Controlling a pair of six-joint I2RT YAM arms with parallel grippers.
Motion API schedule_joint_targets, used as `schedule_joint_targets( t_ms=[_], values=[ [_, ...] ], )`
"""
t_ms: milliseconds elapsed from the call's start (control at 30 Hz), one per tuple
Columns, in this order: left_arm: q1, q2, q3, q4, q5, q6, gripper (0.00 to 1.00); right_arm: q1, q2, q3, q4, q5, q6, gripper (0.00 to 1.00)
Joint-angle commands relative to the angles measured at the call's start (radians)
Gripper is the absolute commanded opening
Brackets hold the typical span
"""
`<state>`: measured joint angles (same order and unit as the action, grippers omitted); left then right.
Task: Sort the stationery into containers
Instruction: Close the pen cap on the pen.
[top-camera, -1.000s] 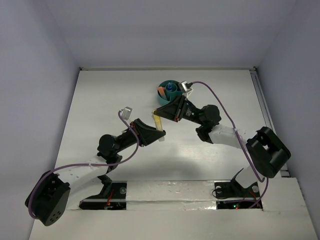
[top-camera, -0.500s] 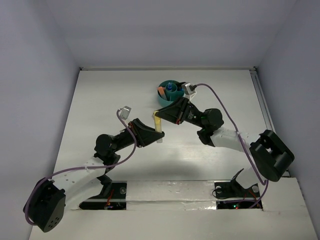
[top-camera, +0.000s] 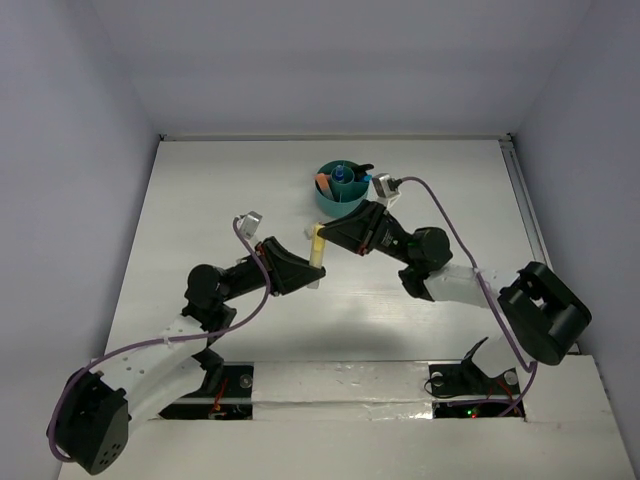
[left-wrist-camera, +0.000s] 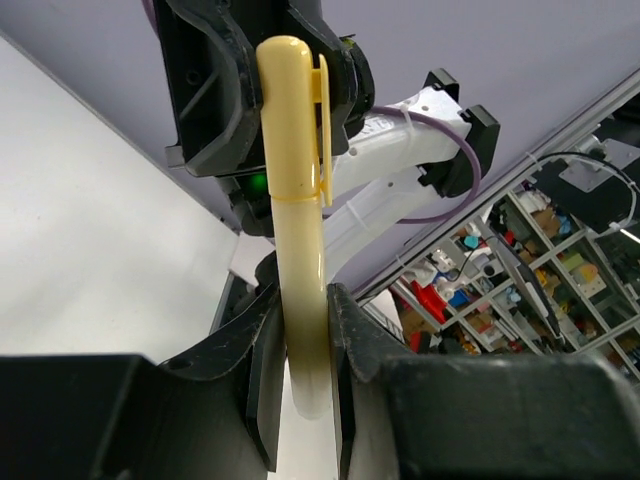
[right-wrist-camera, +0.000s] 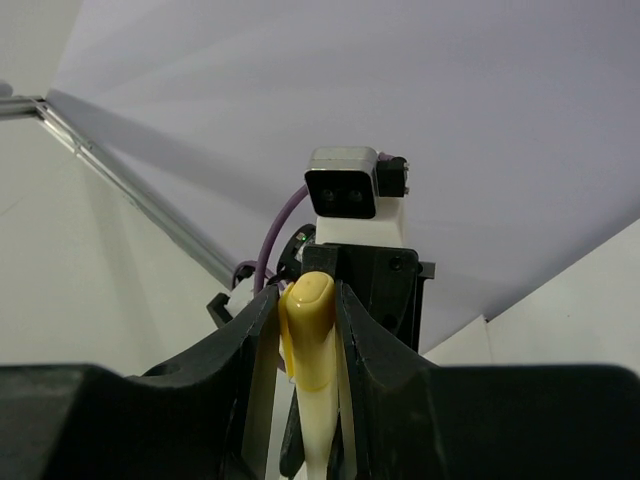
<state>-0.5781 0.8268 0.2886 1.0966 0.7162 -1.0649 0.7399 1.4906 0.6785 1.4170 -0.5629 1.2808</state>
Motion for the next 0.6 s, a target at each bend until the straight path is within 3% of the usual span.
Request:
schedule_joint_targets(
  t_ms=[0,200,333,567],
  values=[
    [0.064,-0.055,0.159,0.276,-0.161,0.037,0.00,0.039,0.000,-0.108,0.206,-0.212,-0.066,0.00],
    [0.126,-0.025,0.187,0.298,-0.127,-0.007,0.00,0.076,-0.090,-0.152,-0.036,-0.204,-0.244,0.00],
    [0.149,0.012,0.193,0.351,-0.115,-0.047,0.00,0.111,-0.156,-0.160,-0.323,-0.141,-0.389,0.00],
    [0.149,0.069,0.208,0.385,-0.098,-0.069,0.00,0.165,-0.171,-0.151,-0.515,-0.063,-0.498,0.00]
  ],
)
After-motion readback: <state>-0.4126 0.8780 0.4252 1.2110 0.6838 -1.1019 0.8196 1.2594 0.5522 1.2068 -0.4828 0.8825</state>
